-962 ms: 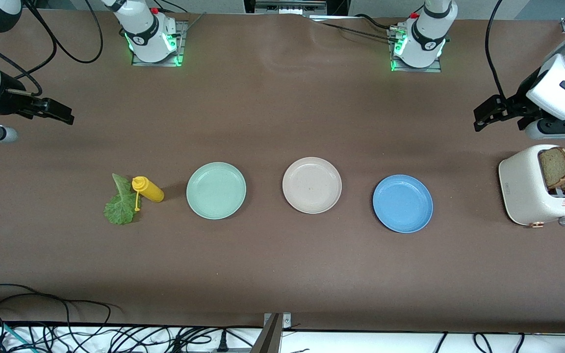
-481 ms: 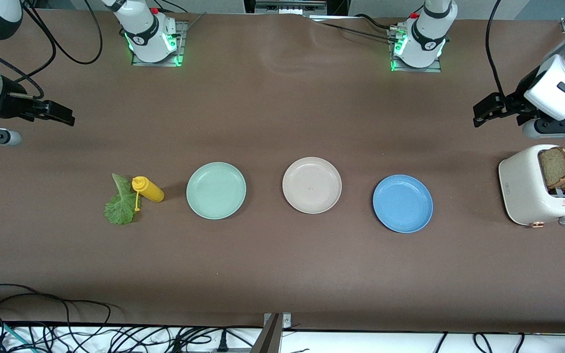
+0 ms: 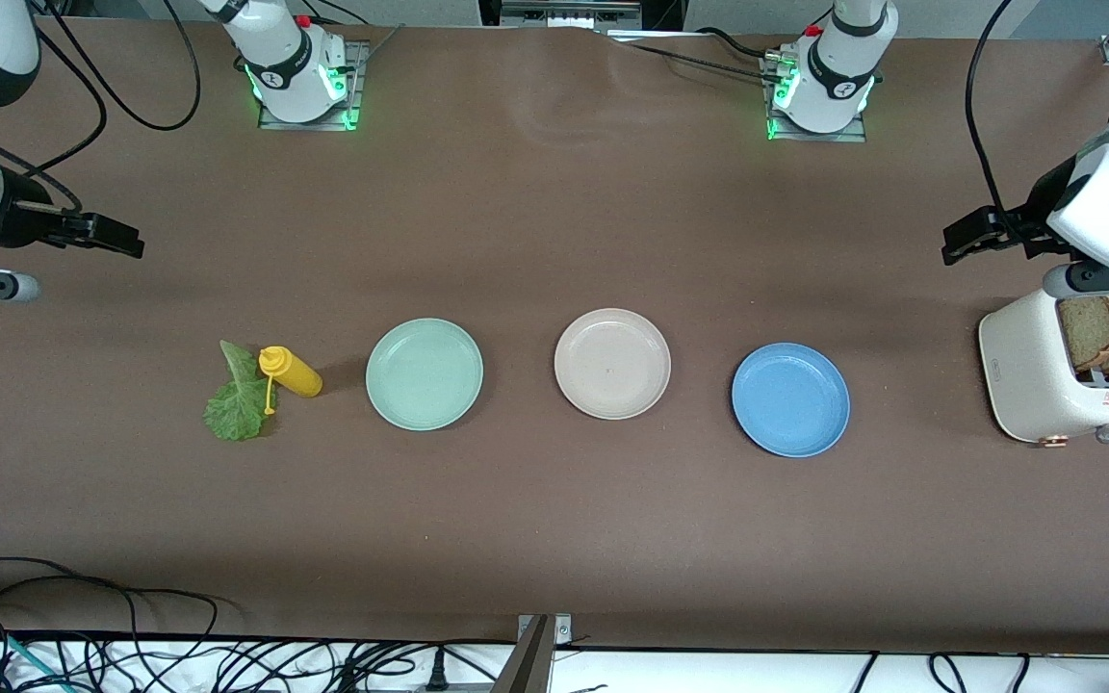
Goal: Make sandwich on beige plate with both arms
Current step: 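Move the left gripper to the toaster while the right gripper reaches the lettuce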
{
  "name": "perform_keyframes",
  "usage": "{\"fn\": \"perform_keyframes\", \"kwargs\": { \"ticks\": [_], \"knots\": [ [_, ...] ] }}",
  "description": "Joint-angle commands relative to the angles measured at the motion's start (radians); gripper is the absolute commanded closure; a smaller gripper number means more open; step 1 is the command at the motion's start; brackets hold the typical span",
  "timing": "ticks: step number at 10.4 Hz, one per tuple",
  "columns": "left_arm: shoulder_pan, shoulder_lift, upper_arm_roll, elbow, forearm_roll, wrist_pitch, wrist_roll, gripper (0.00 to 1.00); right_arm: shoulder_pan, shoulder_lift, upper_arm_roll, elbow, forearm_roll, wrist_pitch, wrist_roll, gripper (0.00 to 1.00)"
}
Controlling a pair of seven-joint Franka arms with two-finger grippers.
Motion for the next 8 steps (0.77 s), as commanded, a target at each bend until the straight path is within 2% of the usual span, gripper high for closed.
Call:
{"fn": "perform_keyframes", "kwargs": {
  "ticks": [1,5,7,8],
  "knots": [
    [0.017,0.000,-0.012,0.027,0.004,-0.022,0.004,0.00,0.000,0.009,-0.001,0.001,-0.006,0.007,-0.012,0.00],
    [0.033,0.000,-0.005,0.027,0.014,-0.023,0.082,0.00,-0.006,0.038,-0.004,0.001,-0.005,0.024,-0.015,0.00],
    [0.085,0.038,-0.005,0.033,0.082,-0.010,0.163,0.00,-0.015,0.058,-0.021,-0.005,0.017,0.033,-0.074,0.00],
    [0.088,0.072,0.000,0.068,0.123,0.019,0.210,0.00,-0.017,0.070,-0.032,-0.007,0.026,0.042,-0.090,0.00]
  ]
}}
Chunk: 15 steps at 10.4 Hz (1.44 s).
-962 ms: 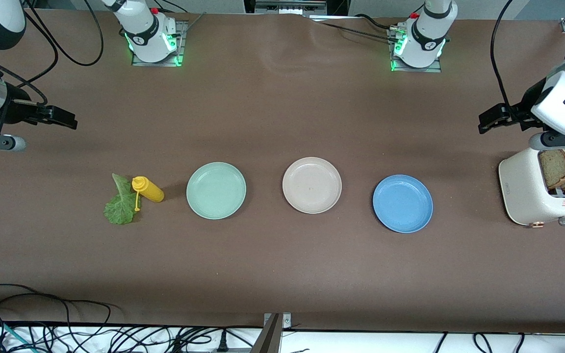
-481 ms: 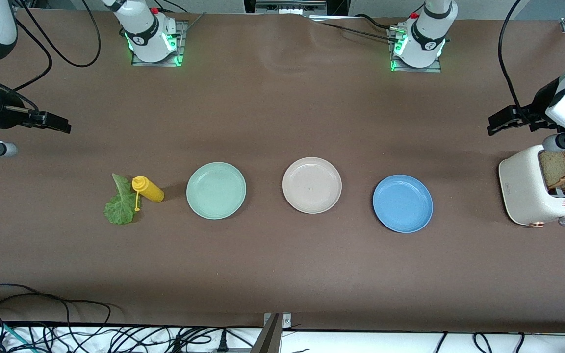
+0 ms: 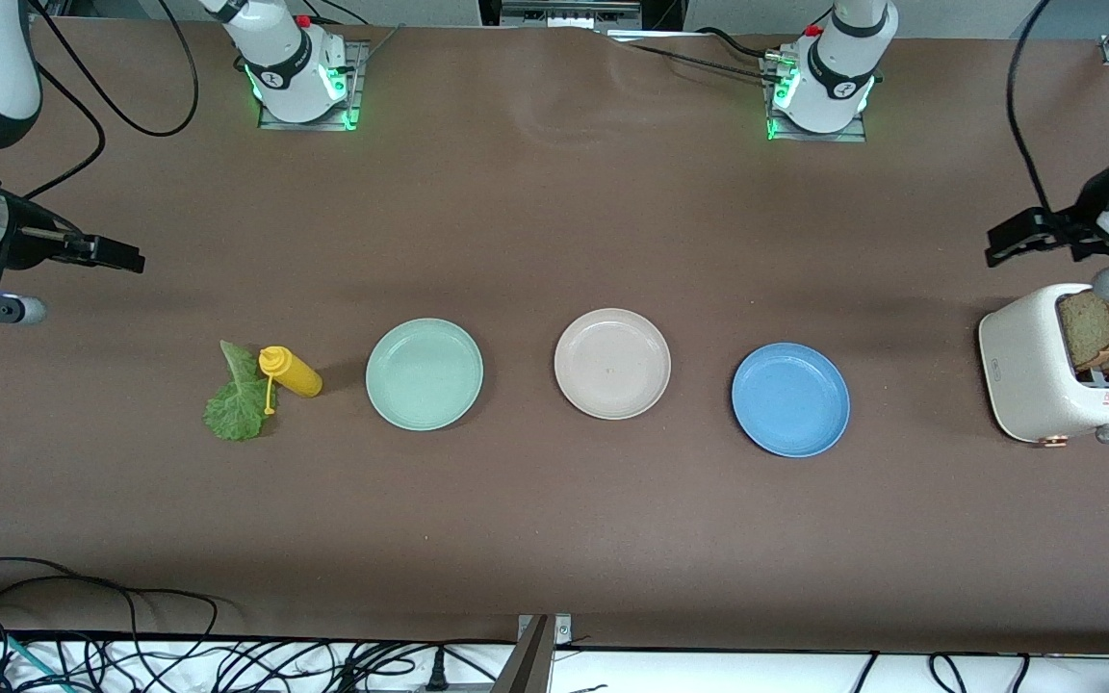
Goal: Make sandwich on beige plate with both arms
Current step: 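Move the left gripper to the toaster while the right gripper reaches the lettuce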
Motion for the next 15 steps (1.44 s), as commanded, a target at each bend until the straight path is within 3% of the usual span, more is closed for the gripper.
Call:
{"fn": "perform_keyframes", "kwargs": {
  "ticks": [1,4,6,10,15],
  "knots": [
    [0.041,0.085,0.018,0.067,0.089,0.017,0.097,0.00,-0.012,0.021,-0.011,-0.004,0.021,0.026,-0.043,0.00],
    [0.173,0.153,0.018,0.012,0.088,0.164,0.246,0.00,-0.015,0.050,-0.012,-0.028,0.023,0.096,-0.043,0.00],
    [0.216,0.156,0.018,-0.045,0.083,0.190,0.256,0.00,-0.017,0.085,-0.012,-0.028,0.039,0.125,-0.045,0.00],
    [0.276,0.153,0.020,-0.215,0.137,0.356,0.354,0.00,-0.017,0.174,-0.011,-0.028,0.046,0.171,-0.045,0.00],
    [0.330,0.156,0.018,-0.304,0.177,0.449,0.368,0.03,-0.015,0.277,-0.011,-0.028,0.044,0.229,-0.135,0.00]
  ]
}}
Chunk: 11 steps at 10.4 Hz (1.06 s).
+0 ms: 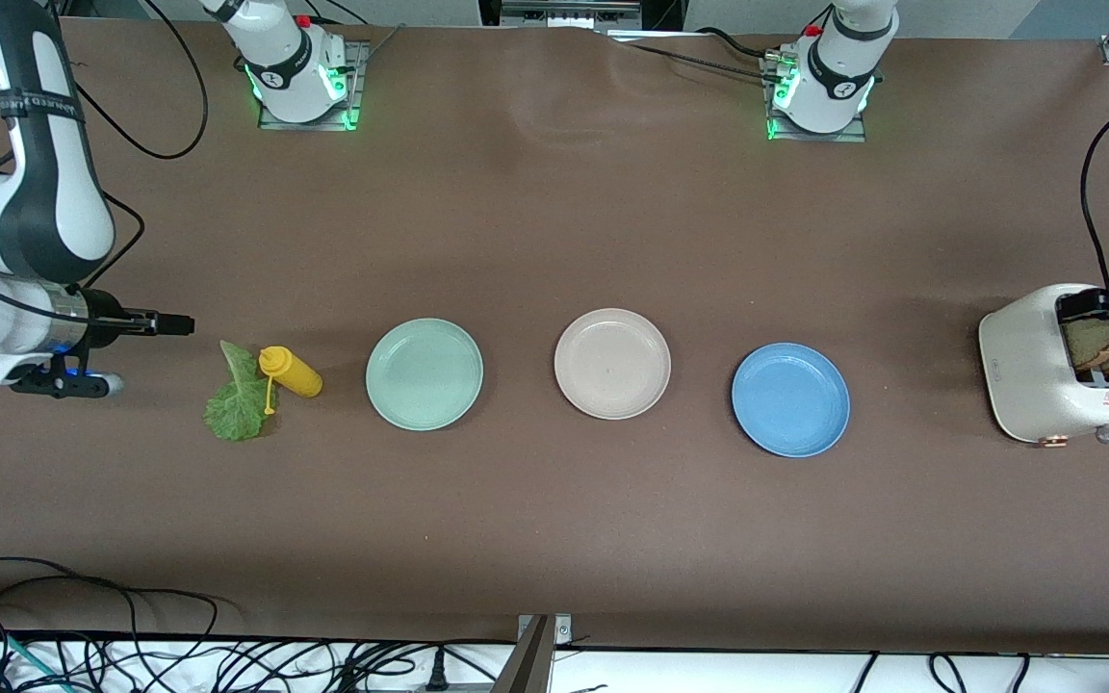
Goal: Make sandwich on beige plate with both arms
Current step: 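Move the left gripper to the toaster while the right gripper reaches the lettuce, then pull a bread slice from the toaster while the right gripper grasps lettuce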
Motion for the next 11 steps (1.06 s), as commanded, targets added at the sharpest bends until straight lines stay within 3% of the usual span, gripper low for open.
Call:
{"fn": "perform_keyframes", "kwargs": {
  "ticks": [1,2,3,4,5,8,11],
  "knots": [
    [0.037,-0.022,-0.011,-0.058,0.035,0.057,0.029,0.06,-0.007,0.053,0.002,0.000,0.017,0.041,-0.048,0.00],
    [0.040,-0.021,-0.011,-0.066,0.033,0.069,0.028,0.16,-0.004,0.079,0.003,0.001,0.015,0.063,-0.063,0.00],
    [0.042,-0.013,-0.011,-0.066,0.033,0.063,0.031,0.66,-0.002,0.116,0.003,0.001,0.017,0.095,-0.080,0.00],
    [0.042,-0.013,-0.011,-0.066,0.032,0.049,0.025,0.92,-0.002,0.142,0.005,0.004,0.017,0.115,-0.089,0.00],
    [0.044,-0.013,-0.011,-0.054,0.023,0.032,0.016,1.00,-0.001,0.166,0.008,0.003,0.017,0.141,-0.098,0.00],
    [0.067,-0.024,-0.010,-0.006,0.032,0.015,0.028,1.00,0.001,0.219,0.011,0.004,0.015,0.176,-0.121,0.00],
    [0.053,-0.030,-0.030,0.111,0.035,-0.142,0.031,1.00,0.001,0.266,0.011,0.004,0.015,0.213,-0.170,0.00]
  ]
}}
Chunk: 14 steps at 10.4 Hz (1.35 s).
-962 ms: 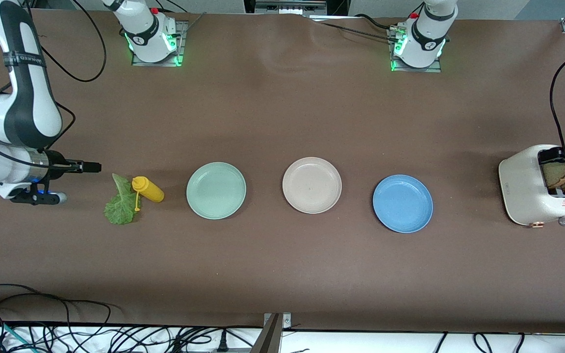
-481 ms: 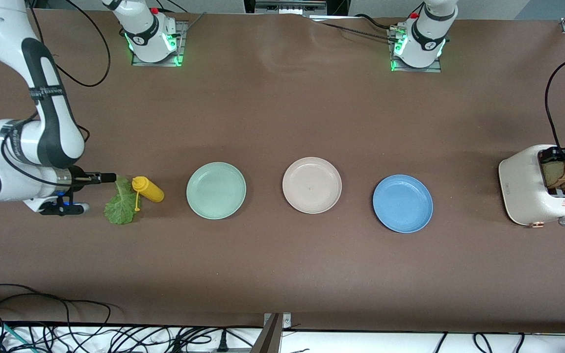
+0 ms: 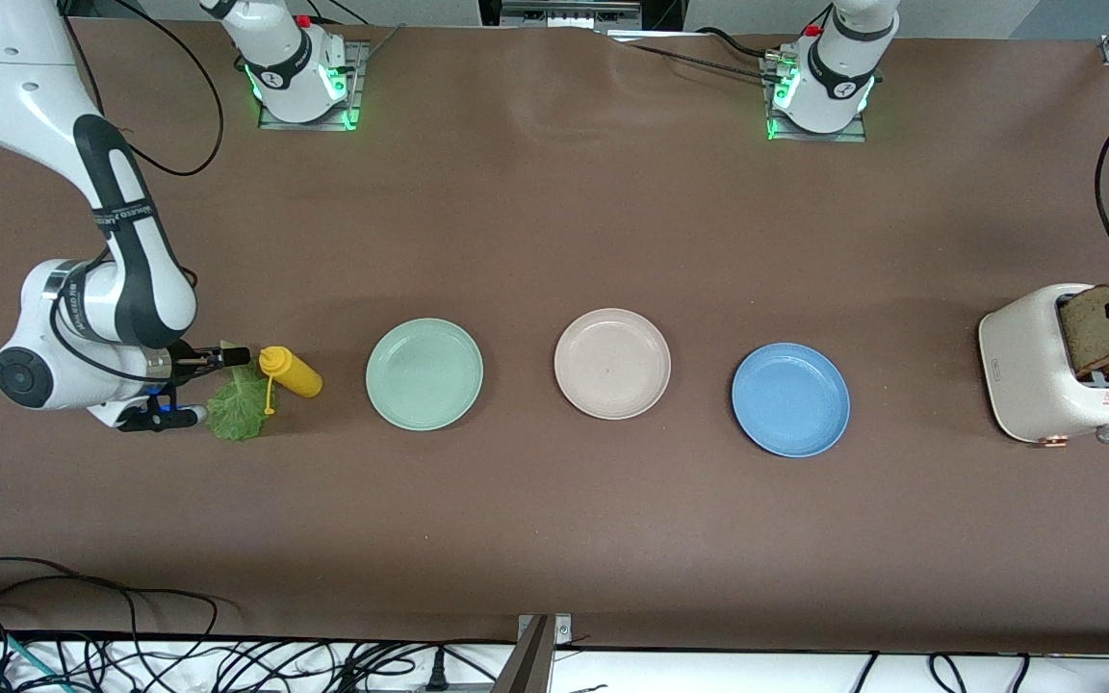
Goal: Make sandwich on beige plate with both arms
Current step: 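Pull a bread slice from the toaster while the right gripper grasps lettuce, then lower the bread onto the beige plate while the right gripper lifts lettuce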
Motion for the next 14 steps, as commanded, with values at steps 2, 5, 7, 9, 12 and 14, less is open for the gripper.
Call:
{"fn": "perform_keyframes", "kwargs": {
  "ticks": [2,5,7,9,12,14],
  "knots": [
    [-0.012,-0.012,-0.093,0.160,0.030,-0.179,0.042,1.00,-0.002,0.057,0.004,0.010,0.017,0.042,-0.029,0.00],
    [-0.028,-0.011,-0.254,0.254,0.022,-0.268,0.036,1.00,0.000,0.068,0.004,0.013,0.017,0.053,-0.029,0.39],
    [-0.078,0.000,-0.331,0.253,0.010,-0.320,0.027,1.00,0.000,0.064,0.005,0.027,0.017,0.039,-0.027,1.00],
    [-0.152,0.063,-0.333,0.245,-0.144,-0.346,-0.020,1.00,-0.002,0.052,0.019,0.030,0.017,0.035,-0.029,1.00],
    [-0.284,0.176,-0.333,0.251,-0.347,-0.345,-0.091,1.00,-0.006,0.036,0.017,0.143,0.018,-0.124,-0.029,1.00],
    [-0.331,0.291,-0.331,0.251,-0.552,-0.308,-0.096,1.00,-0.009,-0.003,0.010,0.250,0.011,-0.294,-0.083,1.00]
  ]
}}
